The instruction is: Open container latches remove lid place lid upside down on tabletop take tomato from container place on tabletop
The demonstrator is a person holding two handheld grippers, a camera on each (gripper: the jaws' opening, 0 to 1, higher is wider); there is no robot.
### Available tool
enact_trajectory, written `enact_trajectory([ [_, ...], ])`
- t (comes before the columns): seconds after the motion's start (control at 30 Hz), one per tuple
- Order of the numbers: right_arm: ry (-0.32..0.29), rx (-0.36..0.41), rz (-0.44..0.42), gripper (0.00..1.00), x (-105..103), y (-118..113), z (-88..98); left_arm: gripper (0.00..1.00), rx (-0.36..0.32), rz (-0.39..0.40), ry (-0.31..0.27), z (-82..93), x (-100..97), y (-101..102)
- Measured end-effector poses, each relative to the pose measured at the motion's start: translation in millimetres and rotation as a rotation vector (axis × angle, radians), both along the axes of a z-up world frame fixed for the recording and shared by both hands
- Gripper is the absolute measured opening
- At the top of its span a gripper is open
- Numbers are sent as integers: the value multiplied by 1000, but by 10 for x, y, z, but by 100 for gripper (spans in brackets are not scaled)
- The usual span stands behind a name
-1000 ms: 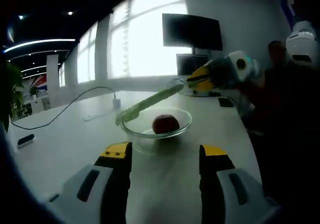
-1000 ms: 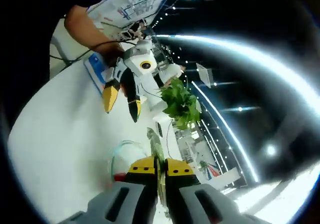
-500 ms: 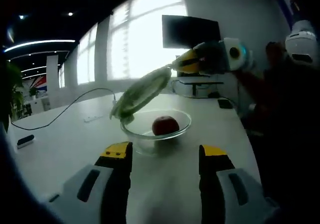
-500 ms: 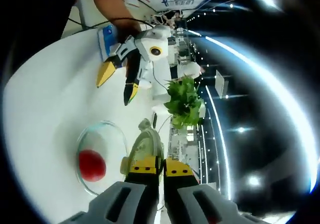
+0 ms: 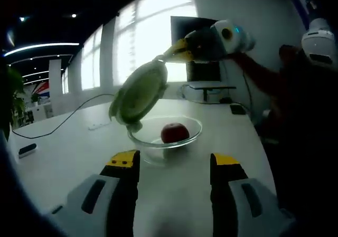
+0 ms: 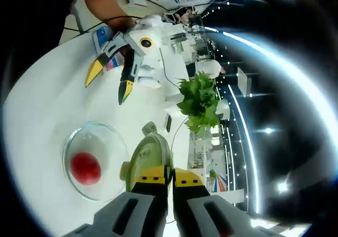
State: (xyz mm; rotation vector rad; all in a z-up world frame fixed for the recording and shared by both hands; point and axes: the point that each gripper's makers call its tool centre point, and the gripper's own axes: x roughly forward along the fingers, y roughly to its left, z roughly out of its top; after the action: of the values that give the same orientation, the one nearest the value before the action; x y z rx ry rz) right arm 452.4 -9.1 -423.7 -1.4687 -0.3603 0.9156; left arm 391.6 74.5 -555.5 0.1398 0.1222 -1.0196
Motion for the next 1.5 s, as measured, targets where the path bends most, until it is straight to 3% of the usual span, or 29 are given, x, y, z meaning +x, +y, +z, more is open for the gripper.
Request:
enact_trajectory([
  [0.37,108,-43,-25,0,489,126,140,47,0,2,-1,-4,6,8],
  [0.5,171,-9,-44,0,699,164,168,47,1,4,-2,-7,13,14],
  [0.57,237,20,-88,0,813,117,119,47,1,6,-3,-7,18,20],
  [0.7,245,37,-123,0,998,76,36,47,-1,2,-4,-4,15,22],
  [0.87,287,45,-170,0,1068,10,-107,47,-5,1,-5,3,12,23],
  [1.0,402,191,-284,0,1166,-121,-73,47,-3,0,-8,1,12,22],
  [1.07,489,261,-352,0,1211,-208,-111,47,-1,-1,-7,-2,11,18],
  [1.2,591,338,-479,0,1308,-373,-225,47,0,2,-9,-2,14,19],
  [1.37,640,419,-570,0,1422,-566,-314,47,0,4,-7,-4,20,22],
  [1.5,604,442,-638,0,1528,-775,-385,47,0,4,-7,-4,17,22],
])
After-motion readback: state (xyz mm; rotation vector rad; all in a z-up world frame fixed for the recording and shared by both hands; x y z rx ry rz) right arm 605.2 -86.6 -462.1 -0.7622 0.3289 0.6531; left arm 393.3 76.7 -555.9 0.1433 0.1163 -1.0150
